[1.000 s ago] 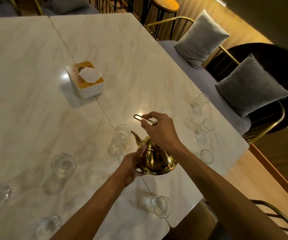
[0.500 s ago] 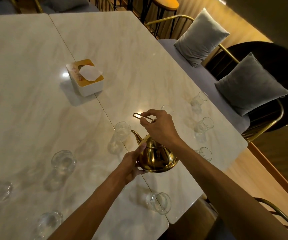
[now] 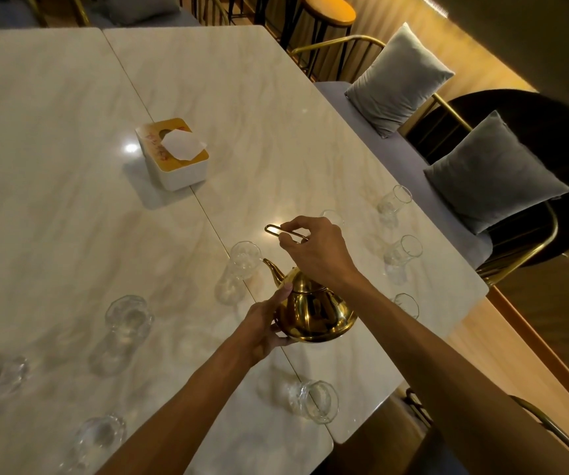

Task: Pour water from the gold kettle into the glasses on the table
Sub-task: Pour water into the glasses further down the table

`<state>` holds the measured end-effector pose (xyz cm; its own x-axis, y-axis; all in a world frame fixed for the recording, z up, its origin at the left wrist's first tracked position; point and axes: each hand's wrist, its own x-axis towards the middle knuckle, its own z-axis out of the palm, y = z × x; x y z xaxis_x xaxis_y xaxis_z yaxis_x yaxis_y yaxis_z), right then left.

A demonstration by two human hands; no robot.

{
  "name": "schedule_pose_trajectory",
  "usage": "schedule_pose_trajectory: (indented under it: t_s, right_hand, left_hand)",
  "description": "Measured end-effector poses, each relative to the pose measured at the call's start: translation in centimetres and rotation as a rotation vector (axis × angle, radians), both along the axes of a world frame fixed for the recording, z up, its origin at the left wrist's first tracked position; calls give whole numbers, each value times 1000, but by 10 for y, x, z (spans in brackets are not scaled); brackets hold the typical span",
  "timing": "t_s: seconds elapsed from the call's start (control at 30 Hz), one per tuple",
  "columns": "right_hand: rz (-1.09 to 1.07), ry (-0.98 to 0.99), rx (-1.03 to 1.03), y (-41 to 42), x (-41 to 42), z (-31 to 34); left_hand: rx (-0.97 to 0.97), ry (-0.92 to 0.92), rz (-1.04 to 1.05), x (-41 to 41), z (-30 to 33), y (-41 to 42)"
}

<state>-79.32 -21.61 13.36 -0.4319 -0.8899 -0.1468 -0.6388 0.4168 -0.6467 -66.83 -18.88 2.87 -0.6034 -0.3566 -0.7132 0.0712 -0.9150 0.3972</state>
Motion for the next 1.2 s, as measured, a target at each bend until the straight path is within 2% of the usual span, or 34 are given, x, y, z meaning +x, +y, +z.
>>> schedule_pose_trajectory:
  t_s: [1.2]
  right_hand:
    - [44,53,36,-6,12,13]
  left_hand:
    - [64,23,22,2,5,-1]
